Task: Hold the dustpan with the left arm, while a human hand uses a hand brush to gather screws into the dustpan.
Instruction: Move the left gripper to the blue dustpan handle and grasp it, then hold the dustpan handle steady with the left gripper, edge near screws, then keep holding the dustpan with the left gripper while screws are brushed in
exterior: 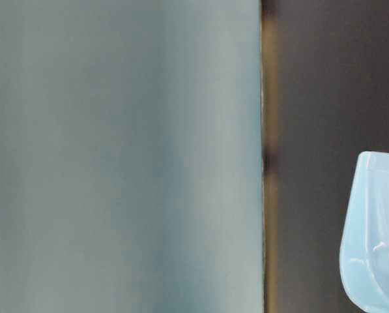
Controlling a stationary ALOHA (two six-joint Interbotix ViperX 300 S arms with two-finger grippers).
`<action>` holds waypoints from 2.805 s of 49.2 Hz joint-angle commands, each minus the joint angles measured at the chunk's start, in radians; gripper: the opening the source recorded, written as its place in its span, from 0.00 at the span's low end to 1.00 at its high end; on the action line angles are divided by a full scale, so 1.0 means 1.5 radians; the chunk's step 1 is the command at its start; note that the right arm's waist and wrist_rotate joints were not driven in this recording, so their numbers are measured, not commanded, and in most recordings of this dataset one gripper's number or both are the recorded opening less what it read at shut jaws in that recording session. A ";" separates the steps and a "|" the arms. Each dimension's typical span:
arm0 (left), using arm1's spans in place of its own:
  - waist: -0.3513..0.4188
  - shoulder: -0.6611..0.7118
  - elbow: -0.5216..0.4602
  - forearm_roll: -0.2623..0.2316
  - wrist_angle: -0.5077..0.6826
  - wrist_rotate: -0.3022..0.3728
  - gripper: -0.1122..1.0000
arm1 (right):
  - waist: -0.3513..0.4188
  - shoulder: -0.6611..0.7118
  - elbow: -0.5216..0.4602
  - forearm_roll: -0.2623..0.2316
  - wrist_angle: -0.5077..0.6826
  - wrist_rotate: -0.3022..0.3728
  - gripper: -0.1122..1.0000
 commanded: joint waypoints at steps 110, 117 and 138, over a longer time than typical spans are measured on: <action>-0.045 -0.024 -0.080 0.003 0.213 -0.048 0.36 | 0.000 -0.028 -0.004 0.001 0.097 0.000 0.10; -0.051 -0.024 -0.078 0.003 0.213 -0.051 0.36 | 0.000 -0.029 -0.003 0.001 0.097 0.000 0.10; -0.044 0.002 -0.091 0.003 0.221 -0.053 0.36 | 0.000 -0.029 -0.003 0.002 0.097 0.000 0.10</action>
